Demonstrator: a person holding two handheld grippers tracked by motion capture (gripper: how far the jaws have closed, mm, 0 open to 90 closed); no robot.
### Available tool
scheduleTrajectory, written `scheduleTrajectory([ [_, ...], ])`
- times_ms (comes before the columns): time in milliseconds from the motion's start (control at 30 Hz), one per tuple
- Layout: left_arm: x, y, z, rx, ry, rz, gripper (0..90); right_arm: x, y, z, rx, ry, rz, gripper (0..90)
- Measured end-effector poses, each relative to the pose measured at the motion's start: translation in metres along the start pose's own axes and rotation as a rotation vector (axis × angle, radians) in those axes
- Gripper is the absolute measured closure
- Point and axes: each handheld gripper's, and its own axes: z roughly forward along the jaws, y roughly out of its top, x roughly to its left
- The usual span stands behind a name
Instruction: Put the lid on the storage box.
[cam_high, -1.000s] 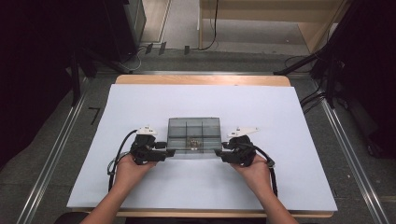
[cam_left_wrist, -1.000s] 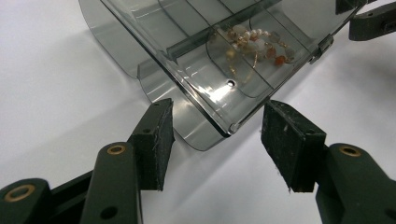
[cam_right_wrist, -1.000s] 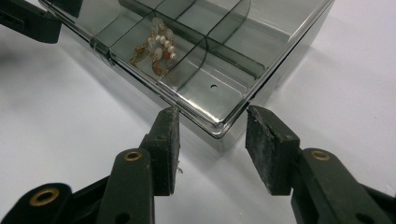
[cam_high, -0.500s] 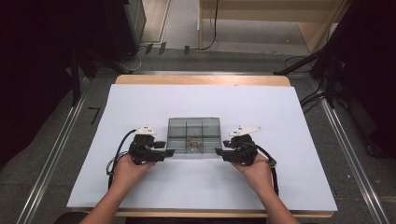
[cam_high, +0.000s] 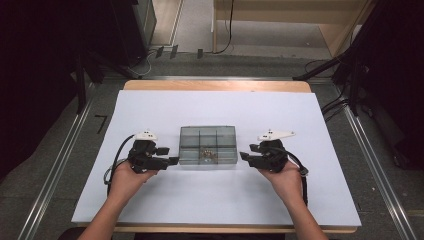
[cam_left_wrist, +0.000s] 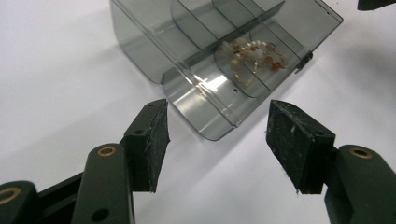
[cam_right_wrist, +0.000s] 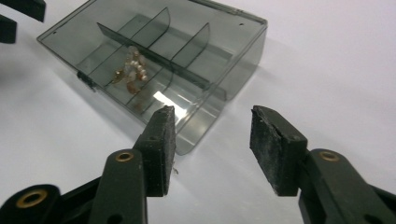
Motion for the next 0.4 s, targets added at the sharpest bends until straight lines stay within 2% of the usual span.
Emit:
scheduleTrajectory([
  [67, 0.004, 0.000, -0.003, -0.005, 0.001, -0.014, 39.0, -0.004, 0.000, -0.003, -0.015, -0.008, -0.002, 50.1],
  [400, 0.012, 0.001, -0.009, -0.012, 0.018, -0.017, 37.1, -0.015, -0.001, -0.007, -0.033, -0.024, 0.010, 46.4],
])
